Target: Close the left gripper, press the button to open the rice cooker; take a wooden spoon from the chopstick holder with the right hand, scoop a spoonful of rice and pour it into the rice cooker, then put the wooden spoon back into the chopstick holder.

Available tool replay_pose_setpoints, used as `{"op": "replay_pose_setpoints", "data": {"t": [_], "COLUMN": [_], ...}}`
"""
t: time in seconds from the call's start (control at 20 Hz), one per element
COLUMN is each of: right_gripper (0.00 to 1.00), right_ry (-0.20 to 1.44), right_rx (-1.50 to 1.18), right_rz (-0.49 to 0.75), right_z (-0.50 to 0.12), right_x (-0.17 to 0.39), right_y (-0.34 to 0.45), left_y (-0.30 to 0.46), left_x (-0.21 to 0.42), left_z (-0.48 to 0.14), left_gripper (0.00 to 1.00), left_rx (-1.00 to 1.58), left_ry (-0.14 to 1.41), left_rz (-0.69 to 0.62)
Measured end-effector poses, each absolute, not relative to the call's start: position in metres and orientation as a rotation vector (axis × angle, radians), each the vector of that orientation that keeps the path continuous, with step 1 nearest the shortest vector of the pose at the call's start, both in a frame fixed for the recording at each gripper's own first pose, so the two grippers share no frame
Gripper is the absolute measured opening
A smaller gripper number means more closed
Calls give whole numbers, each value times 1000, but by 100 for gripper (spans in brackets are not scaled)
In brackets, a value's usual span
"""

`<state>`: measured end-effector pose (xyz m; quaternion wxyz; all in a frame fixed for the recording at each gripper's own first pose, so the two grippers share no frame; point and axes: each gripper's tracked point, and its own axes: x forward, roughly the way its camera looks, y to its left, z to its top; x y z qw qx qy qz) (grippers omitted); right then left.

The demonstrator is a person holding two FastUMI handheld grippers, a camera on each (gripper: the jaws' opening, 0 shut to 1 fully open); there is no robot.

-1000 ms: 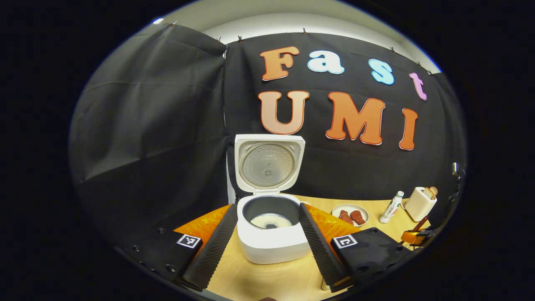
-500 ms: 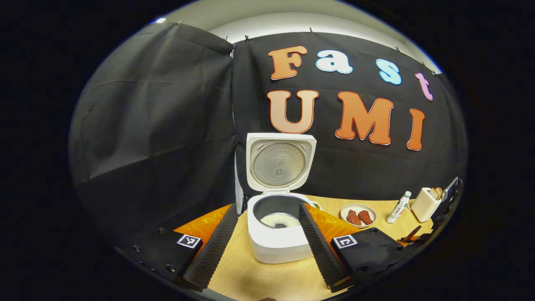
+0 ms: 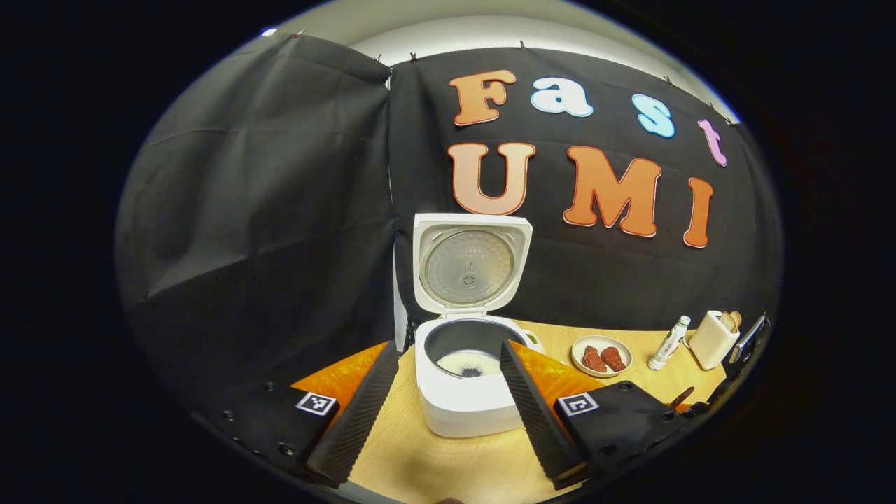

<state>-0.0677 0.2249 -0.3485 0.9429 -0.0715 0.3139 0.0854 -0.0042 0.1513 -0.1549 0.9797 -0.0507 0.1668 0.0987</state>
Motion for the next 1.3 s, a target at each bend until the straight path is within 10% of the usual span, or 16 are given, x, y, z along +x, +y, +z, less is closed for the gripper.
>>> {"op": "replay_pose_setpoints", "data": {"t": [1.3], "right_gripper": [12], "right_ry": [940], "right_rx": [592], "right_rz": [75], "right_z": [-358], "right_x": [-89], "right_y": [272], "left_y": [171], "left_x": [-10], "left_z": [-163], "left_gripper": [100], "left_rx": [-50], "left_ry": [370], "left_rz": [173]}}
